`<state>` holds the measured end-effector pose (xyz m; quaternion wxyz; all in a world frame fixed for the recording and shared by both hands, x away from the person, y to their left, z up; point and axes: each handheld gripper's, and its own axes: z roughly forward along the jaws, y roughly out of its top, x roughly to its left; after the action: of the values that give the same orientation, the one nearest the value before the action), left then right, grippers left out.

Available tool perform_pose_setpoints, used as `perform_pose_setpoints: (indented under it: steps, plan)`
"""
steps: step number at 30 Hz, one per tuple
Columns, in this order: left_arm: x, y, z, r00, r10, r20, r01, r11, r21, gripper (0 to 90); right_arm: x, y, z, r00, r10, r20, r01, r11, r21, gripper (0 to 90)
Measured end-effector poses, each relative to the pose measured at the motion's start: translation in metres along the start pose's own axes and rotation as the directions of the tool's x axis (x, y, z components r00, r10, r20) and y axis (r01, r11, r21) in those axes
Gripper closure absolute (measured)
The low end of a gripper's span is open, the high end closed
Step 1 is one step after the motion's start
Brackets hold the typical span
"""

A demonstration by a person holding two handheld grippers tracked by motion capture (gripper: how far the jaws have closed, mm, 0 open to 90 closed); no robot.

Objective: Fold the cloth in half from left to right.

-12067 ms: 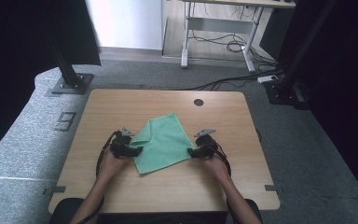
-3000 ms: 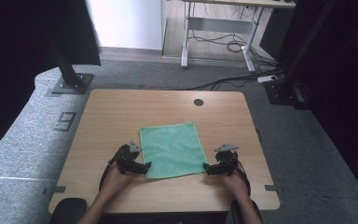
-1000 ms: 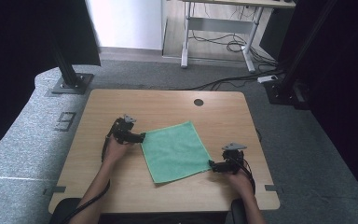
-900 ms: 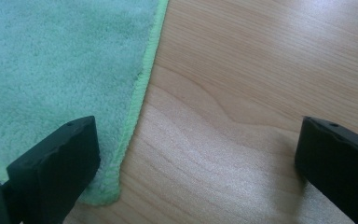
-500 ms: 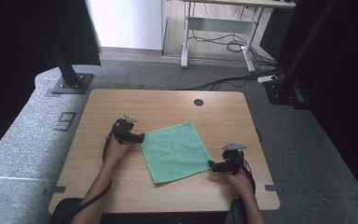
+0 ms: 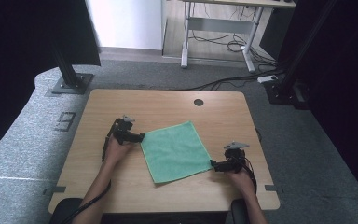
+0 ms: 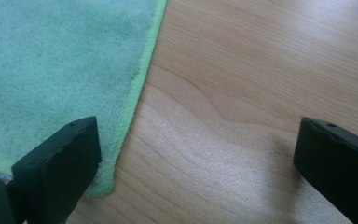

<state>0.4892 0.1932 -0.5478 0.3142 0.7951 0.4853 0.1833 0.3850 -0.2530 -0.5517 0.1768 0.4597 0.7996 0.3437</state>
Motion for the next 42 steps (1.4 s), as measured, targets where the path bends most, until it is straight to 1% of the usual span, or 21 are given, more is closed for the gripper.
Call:
perform_pose_setpoints:
  steps: [3,4,6,7,11,12,14,18,19,20,23,24,25,28,33,37,38,41,42]
  plan:
    - [0.0,0.0,0.0,1.0,-0.004,-0.003,0.004,1.0,-0.001,6.5,0.004,0.004,-0.004,0.9999,-0.008,-0.011,0.008,1.0,-0.007,2.0]
    - [0.0,-0.001,-0.001,1.0,-0.006,-0.004,0.006,1.0,-0.001,6.6,0.007,0.007,-0.007,0.9995,-0.022,-0.021,0.022,1.0,-0.004,2.0]
    - [0.0,-0.001,-0.001,0.9999,-0.008,-0.007,0.008,1.0,-0.001,6.6,0.011,0.009,-0.01,0.9988,-0.03,-0.038,0.03,0.999,-0.012,2.2]
    - [0.0,-0.001,-0.001,0.9999,-0.008,-0.007,0.008,1.0,-0.001,6.6,0.011,0.009,-0.01,0.9988,-0.03,-0.038,0.03,0.999,-0.012,2.2]
    - [0.0,-0.001,-0.001,0.9999,-0.011,-0.01,0.011,0.9999,-0.001,6.6,0.019,0.014,-0.013,0.996,-0.045,-0.077,0.043,0.999,-0.025,3.3]
    - [0.0,-0.001,-0.001,0.9999,-0.011,-0.01,0.011,0.9999,-0.001,6.7,0.022,0.016,-0.013,0.9942,-0.055,-0.092,0.053,0.998,-0.025,3.3]
    - [-0.001,-0.002,-0.001,0.9999,-0.012,-0.011,0.012,0.9999,-0.001,6.7,0.029,0.019,-0.013,0.9916,-0.072,-0.107,0.07,0.997,-0.027,3.4]
    - [-0.001,-0.002,-0.002,0.9998,-0.013,-0.014,0.013,0.9999,0.001,6.7,0.044,0.026,-0.011,0.9832,-0.091,-0.158,0.087,0.996,-0.028,6.0]
    - [-0.001,-0.002,-0.002,0.9998,-0.013,-0.015,0.013,0.9999,0.001,6.7,0.051,0.03,-0.009,0.978,-0.094,-0.186,0.09,0.996,-0.029,7.0]
    - [-0.001,-0.002,-0.002,0.9998,-0.013,-0.015,0.014,0.9999,0.001,6.7,0.051,0.03,-0.009,0.978,-0.094,-0.186,0.09,0.996,-0.029,7.0]
    - [-0.001,-0.002,-0.002,0.9998,-0.014,-0.015,0.014,0.9999,0.001,6.7,0.064,0.037,-0.007,0.9681,-0.122,-0.219,0.117,0.993,-0.032,7.5]
    - [-0.001,-0.002,-0.002,0.9998,-0.014,-0.015,0.014,0.9999,0.001,6.7,0.074,0.041,-0.006,0.9598,-0.142,-0.242,0.139,0.99,-0.033,7.7]
    - [-0.001,-0.002,-0.002,0.9998,-0.012,-0.016,0.012,0.9999,0.003,6.7,0.076,0.042,-0.005,0.9573,-0.149,-0.248,0.146,0.989,-0.033,7.9]
    - [-0.001,-0.002,-0.002,0.9998,-0.013,-0.016,0.013,0.9999,0.002,6.7,0.092,0.049,-0.003,0.9429,-0.181,-0.28,0.178,0.983,-0.037,8.7]
    - [-0.001,-0.002,-0.002,0.9998,-0.012,-0.016,0.012,0.9999,0.002,6.7,0.114,0.055,0.003,0.9212,-0.219,-0.322,0.217,0.975,-0.041,10.3]
    - [-0.001,-0.002,-0.002,0.9998,-0.013,-0.016,0.013,0.9999,0.0,6.7,0.131,0.06,0.009,0.9018,-0.25,-0.352,0.253,0.967,-0.038,11.8]
    - [-0.001,-0.002,-0.002,0.9998,-0.012,-0.017,0.012,0.9999,0.001,6.7,0.136,0.061,0.01,0.8956,-0.259,-0.361,0.265,0.964,-0.035,12.4]
    - [-0.001,-0.002,-0.002,0.9997,-0.014,-0.018,0.014,0.9999,0.0,6.7,0.148,0.062,0.014,0.8812,-0.281,-0.38,0.292,0.956,-0.03,13.2]
    - [-0.001,-0.002,-0.002,0.9997,-0.014,-0.018,0.014,0.9999,0.001,6.7,0.153,0.063,0.016,0.8777,-0.284,-0.386,0.298,0.954,-0.025,13.3]
